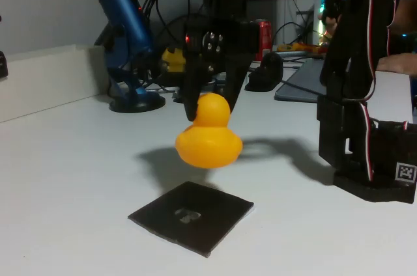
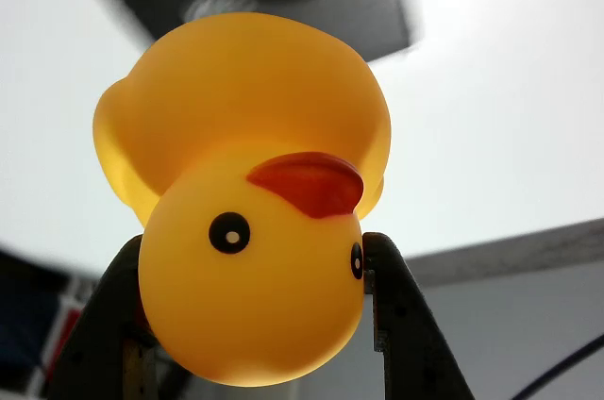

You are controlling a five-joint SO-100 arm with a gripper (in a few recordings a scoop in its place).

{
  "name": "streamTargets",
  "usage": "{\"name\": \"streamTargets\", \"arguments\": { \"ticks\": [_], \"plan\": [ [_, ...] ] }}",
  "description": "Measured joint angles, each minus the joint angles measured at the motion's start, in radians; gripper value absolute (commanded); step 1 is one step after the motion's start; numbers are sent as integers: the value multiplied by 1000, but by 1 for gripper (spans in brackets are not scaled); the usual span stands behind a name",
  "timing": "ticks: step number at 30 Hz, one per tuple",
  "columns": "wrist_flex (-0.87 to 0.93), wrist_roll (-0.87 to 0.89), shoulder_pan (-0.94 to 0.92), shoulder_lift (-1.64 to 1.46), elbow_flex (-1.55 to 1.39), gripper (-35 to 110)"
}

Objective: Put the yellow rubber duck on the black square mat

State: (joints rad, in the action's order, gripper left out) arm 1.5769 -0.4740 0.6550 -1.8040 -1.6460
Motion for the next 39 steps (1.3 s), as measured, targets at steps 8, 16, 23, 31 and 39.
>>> {"name": "streamTargets", "arguments": {
  "ticks": [8, 16, 23, 31, 39],
  "plan": [
    [-89, 0, -9, -6, -115, 18],
    [-199, 2, -12, 18, -137, 18],
    [-210, 2, -15, 114, -137, 18],
    [-241, 2, -15, 117, -137, 18],
    [-253, 2, -12, 117, -137, 18]
  ]
}}
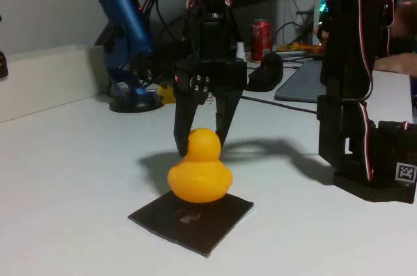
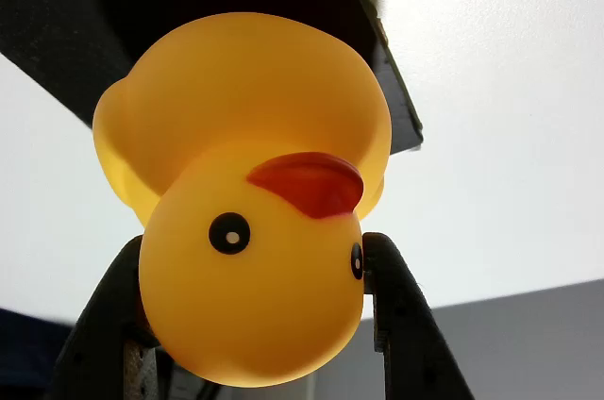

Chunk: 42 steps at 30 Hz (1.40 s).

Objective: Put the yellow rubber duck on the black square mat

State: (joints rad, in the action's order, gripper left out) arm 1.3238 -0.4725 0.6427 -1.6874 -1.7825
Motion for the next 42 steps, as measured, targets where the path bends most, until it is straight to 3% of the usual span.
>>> {"name": "streamTargets", "arguments": {
  "ticks": [25, 33, 42],
  "plan": [
    [-17, 0, 67, 0, 0, 19],
    [-17, -11, 67, 0, -63, 31],
    [-18, -11, 72, -5, -100, 32]
  ]
}}
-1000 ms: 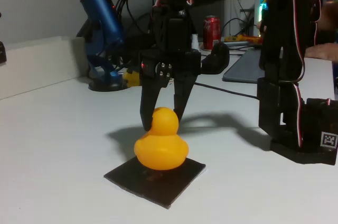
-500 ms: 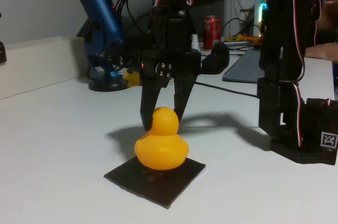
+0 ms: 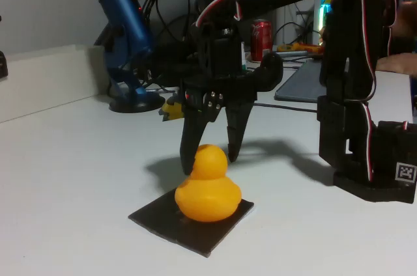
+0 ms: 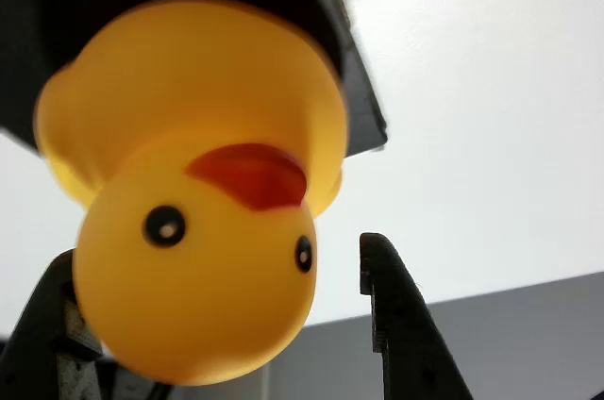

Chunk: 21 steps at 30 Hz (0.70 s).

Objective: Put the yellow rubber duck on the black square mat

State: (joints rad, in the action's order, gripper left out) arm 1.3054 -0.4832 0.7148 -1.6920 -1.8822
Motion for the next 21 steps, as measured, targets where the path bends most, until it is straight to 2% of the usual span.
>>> {"name": "streamTargets", "arguments": {
  "ticks": [12, 21],
  "plan": [
    [2, 0, 2, -163, 0, 32],
    [2, 12, 0, -420, -2, 31]
  ]
}}
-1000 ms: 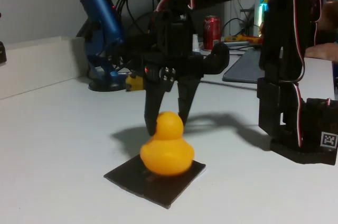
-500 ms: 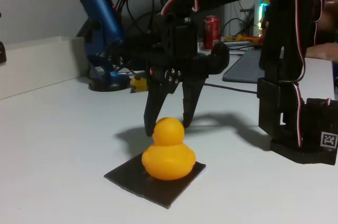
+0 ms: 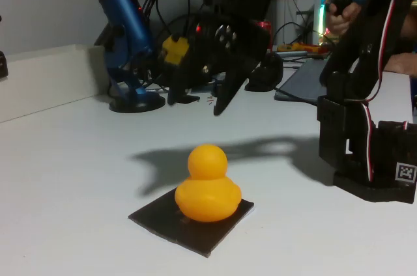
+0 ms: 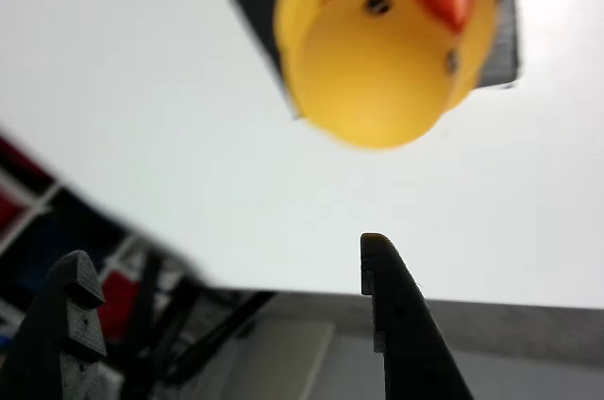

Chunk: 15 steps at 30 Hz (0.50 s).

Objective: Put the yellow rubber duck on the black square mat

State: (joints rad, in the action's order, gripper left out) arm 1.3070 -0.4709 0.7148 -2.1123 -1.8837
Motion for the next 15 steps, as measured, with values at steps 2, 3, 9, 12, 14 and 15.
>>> {"name": "streamTargets", "arguments": {
  "ticks": [2, 3, 9, 12, 14, 15],
  "plan": [
    [0, 35, -3, -48, 0, 31],
    [0, 54, -20, -66, 0, 31],
    [-5, 166, -173, -143, 0, 31],
    [-5, 216, -276, -179, 0, 30],
    [-5, 239, -345, -213, 0, 27],
    [-5, 249, -379, -230, 0, 26]
  ]
}}
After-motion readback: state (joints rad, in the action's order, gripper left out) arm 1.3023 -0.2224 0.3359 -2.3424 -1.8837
